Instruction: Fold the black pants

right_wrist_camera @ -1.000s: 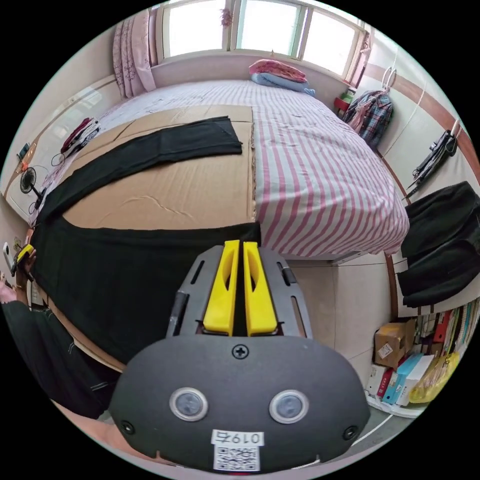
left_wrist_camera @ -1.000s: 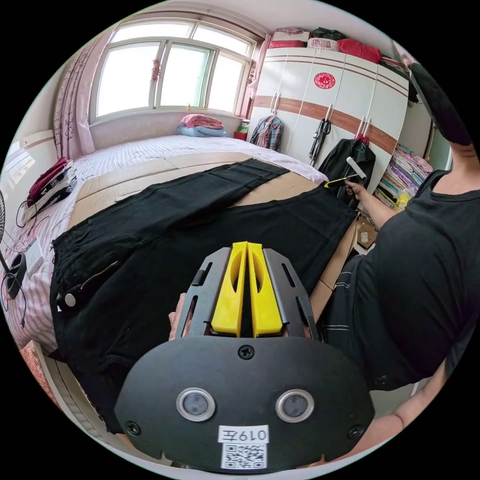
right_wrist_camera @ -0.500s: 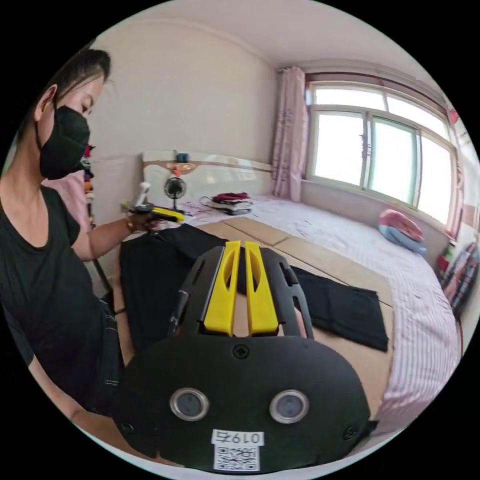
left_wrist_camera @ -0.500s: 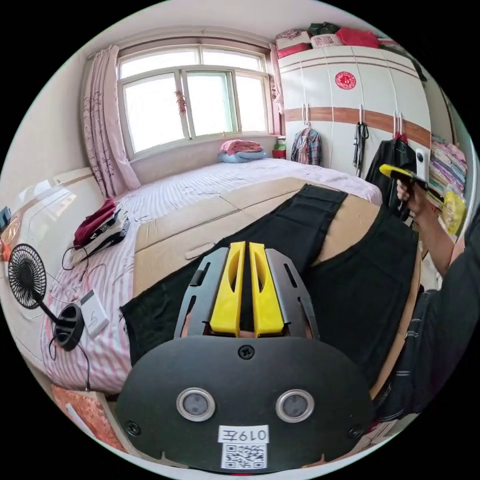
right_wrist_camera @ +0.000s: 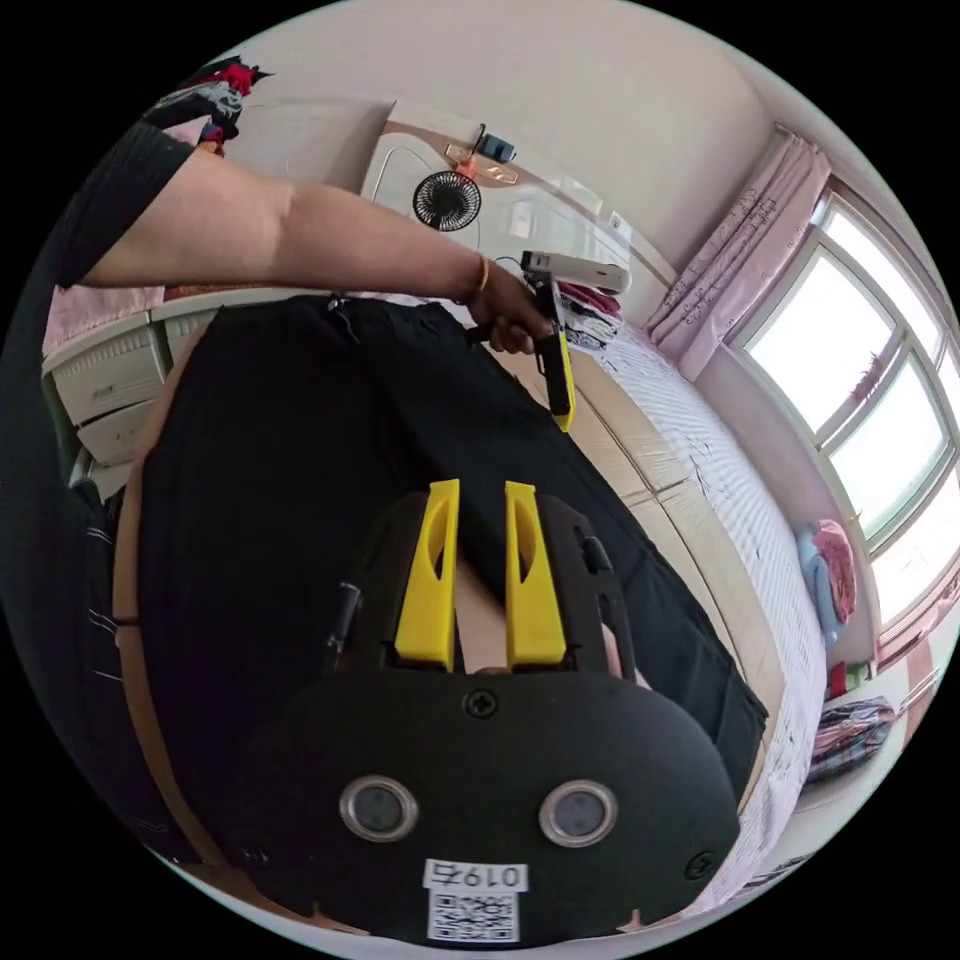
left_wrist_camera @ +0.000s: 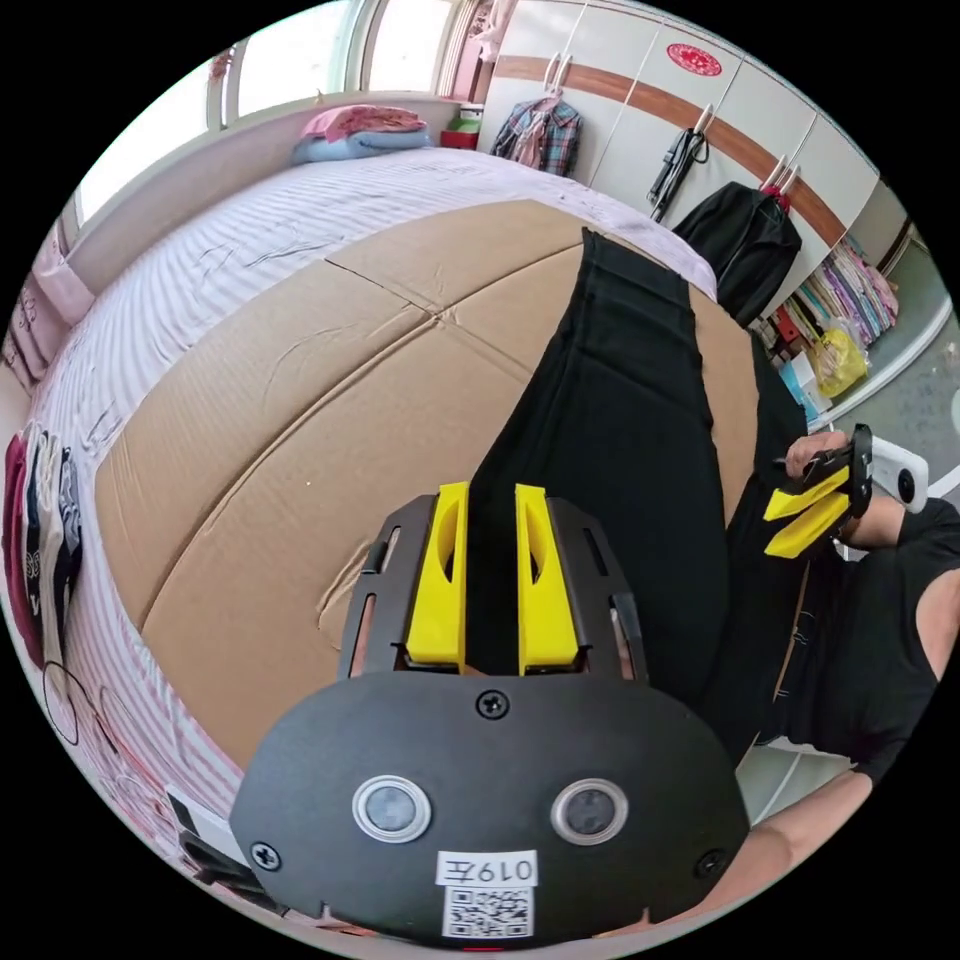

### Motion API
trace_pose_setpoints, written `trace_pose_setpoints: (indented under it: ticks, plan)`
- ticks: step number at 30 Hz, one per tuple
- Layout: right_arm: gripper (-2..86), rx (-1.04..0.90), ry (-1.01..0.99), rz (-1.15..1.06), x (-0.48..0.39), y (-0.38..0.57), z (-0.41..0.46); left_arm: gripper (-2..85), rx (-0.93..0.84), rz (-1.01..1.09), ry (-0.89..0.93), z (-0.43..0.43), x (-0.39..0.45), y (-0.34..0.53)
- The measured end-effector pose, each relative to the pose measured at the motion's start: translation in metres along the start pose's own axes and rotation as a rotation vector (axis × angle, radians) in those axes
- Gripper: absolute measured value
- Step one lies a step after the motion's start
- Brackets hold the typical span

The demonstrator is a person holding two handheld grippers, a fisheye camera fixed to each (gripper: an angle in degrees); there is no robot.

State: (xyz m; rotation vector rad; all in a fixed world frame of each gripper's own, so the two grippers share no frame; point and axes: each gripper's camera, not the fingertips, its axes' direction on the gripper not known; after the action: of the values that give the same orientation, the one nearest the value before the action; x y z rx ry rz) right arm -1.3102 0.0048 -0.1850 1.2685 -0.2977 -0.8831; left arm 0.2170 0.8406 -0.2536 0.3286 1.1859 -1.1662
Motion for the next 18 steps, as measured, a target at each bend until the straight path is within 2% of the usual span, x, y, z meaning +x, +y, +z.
trace_pose_setpoints:
  ticks: [8, 13, 18]
  plan:
    - [11.0, -0.141, 0.031, -0.162, -0.053, 0.019, 0.112, 6.7, -0.08, 0.061, 0.074, 0.026, -0.019, -0.051]
    - [8.3, -0.143, 0.059, -0.172, -0.07, 0.035, 0.154, 2.7, -0.116, 0.123, 0.015, 0.029, -0.019, -0.068]
    - [5.4, -0.114, 0.144, -0.196, -0.095, 0.058, 0.189, 1.2, -0.084, 0.054, -0.05, 0.029, -0.027, -0.079]
